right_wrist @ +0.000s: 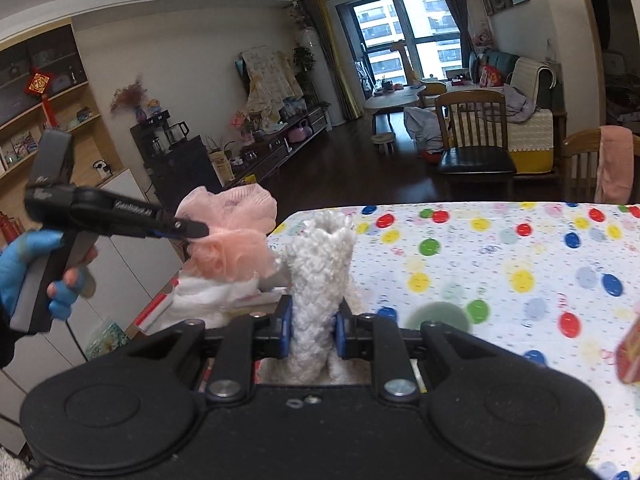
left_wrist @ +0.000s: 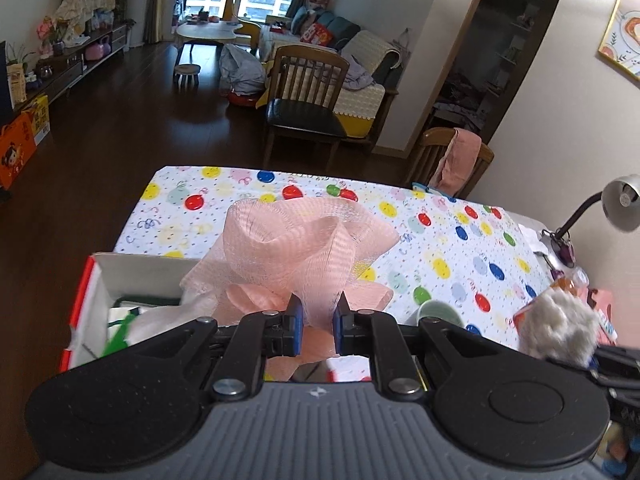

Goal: Organize soft objects
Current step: 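Carry the pink puff with the left gripper while the right gripper carries the white cloth over the box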

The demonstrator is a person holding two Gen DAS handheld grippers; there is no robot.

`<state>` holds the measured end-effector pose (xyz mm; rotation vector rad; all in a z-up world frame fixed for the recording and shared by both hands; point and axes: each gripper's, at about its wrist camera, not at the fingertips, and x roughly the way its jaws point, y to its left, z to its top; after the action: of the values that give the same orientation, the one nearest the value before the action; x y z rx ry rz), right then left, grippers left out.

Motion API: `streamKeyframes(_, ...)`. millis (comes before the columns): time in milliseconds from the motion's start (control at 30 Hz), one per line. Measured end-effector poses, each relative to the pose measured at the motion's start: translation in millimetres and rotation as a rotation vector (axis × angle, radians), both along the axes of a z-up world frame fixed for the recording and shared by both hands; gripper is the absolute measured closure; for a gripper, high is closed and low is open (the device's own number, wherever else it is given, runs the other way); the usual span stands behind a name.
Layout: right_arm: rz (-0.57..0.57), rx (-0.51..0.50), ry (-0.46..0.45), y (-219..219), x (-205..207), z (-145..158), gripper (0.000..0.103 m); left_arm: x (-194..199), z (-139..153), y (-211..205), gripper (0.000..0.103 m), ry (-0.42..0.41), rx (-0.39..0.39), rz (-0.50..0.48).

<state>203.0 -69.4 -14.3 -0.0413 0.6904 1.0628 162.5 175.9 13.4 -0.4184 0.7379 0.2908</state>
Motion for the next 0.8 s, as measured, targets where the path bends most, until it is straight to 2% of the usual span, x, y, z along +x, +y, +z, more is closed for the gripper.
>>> streamKeyframes(200,0.000,-0.004,0.041,55,-13,-6,0.084,-34,-7,35,0.089,0.014,0.003,-0.020)
streamKeyframes(433,-0.014,-0.019,0.048,110,-32,-14,0.084,-60,-18,74,0.089,0.045,0.011,-0.052)
streamKeyframes(800,-0.070,-0.114,0.056,169,-41,-45,0.084,-70,-56,100,0.089,0.125,-0.006,-0.129)
